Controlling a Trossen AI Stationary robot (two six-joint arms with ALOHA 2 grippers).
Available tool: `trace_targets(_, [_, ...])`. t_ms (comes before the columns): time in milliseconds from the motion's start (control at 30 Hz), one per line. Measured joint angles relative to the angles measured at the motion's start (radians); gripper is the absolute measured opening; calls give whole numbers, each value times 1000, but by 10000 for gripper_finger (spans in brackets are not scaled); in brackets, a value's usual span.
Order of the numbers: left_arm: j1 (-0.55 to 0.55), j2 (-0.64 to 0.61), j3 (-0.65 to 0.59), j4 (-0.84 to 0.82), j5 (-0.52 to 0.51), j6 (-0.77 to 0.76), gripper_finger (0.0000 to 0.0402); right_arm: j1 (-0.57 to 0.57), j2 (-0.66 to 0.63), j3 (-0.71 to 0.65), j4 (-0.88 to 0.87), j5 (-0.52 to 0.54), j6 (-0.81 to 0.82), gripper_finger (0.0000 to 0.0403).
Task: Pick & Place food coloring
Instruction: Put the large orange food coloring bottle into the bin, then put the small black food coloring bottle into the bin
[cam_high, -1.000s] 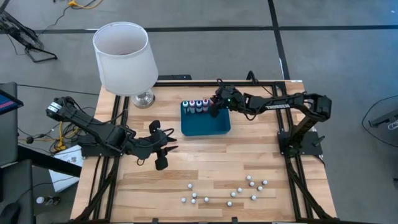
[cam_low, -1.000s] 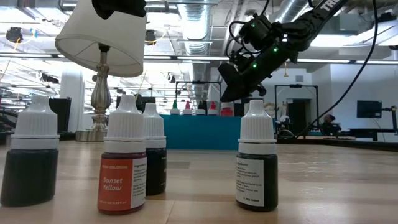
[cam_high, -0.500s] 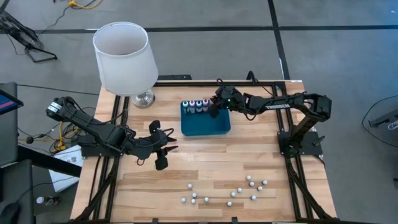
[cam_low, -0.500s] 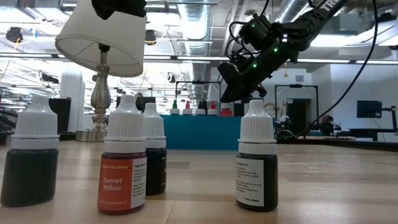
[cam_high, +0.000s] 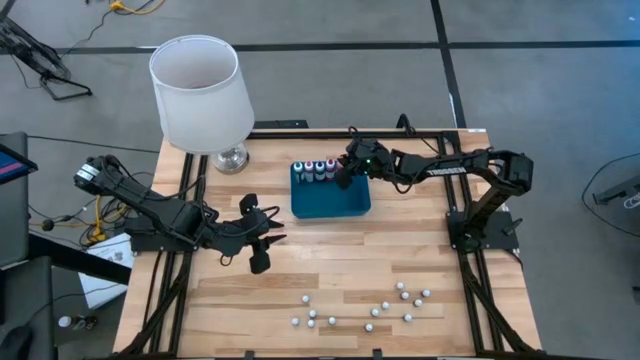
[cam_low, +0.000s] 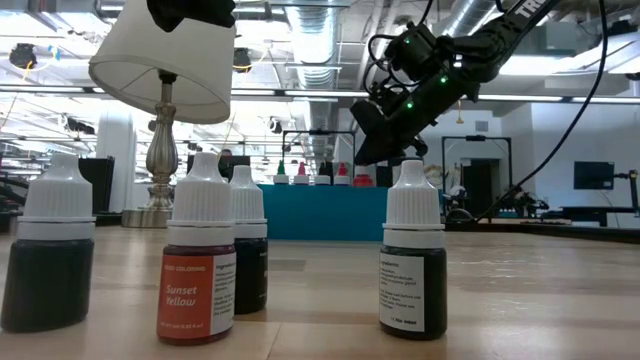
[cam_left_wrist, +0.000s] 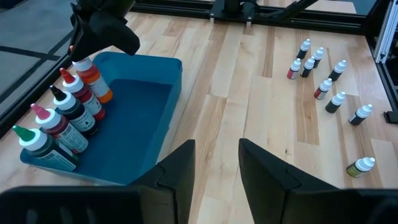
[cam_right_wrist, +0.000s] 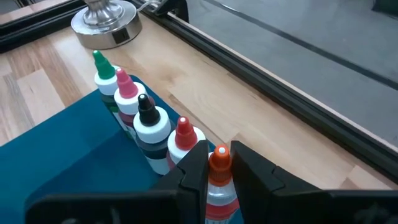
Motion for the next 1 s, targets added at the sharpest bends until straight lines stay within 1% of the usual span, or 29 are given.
trace_targets(133, [0, 0, 0, 0, 0, 0, 114, 0, 0, 0, 1, 0, -17, 72])
trace_targets(400, [0, 0, 0, 0, 0, -4, 114, -2, 0, 0, 0, 1, -21, 121])
trace_targets(567, [0, 0, 0, 0, 1, -15, 114, -2, -16, 0, 0, 26, -22, 146])
trace_targets(700, [0, 0, 0, 2, 1, -18, 114, -2, -56, 0, 0, 37, -56, 159])
trace_targets(867, [0, 0, 0, 7, 0, -19, 114, -2, -133, 0, -4, 56, -74, 166])
trace_targets(933, [0, 0, 0, 8, 0, -19, 114, -1, -176, 0, -26, 51, -76, 166])
trace_targets(1000, [0, 0, 0, 9, 0, -19, 114, 7, -227, -1, -57, 18, -75, 165])
